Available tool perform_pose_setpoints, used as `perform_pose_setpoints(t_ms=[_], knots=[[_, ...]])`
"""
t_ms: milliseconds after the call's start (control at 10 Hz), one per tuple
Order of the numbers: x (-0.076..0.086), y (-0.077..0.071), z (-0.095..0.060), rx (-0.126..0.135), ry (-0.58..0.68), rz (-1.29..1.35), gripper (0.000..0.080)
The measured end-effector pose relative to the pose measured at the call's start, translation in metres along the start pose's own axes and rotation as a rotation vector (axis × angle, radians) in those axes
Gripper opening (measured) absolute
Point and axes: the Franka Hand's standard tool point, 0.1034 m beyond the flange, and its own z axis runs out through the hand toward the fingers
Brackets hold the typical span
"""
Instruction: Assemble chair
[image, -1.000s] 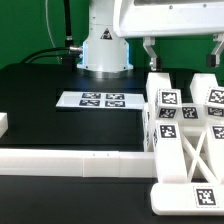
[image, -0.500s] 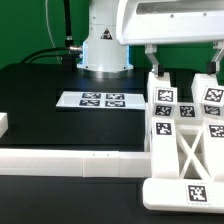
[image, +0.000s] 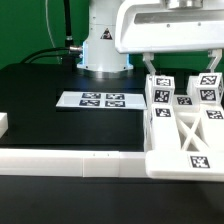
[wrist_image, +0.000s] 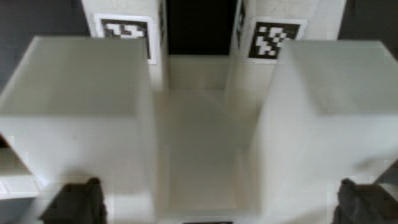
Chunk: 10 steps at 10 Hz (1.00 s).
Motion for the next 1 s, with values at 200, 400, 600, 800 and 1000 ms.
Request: perform_pose_setpoints(t_ms=[200,400,600,800,1000], knots=[[-0.009,0.002,0.004,-0.003,-0.010,-0.001,0.0649],[-0.013,0.002,0.005,-0.003,-0.016,-0.002,0.0649],[-0.009,-0.001,-0.005,0.002,-0.023,-0.002,0.0649],[-0.001,-0.003,-0.025,0.010,-0.042,0.000,0.0649],[0.010,-0.008,-0.043,0.019,-0.076,0.009,0.0649]])
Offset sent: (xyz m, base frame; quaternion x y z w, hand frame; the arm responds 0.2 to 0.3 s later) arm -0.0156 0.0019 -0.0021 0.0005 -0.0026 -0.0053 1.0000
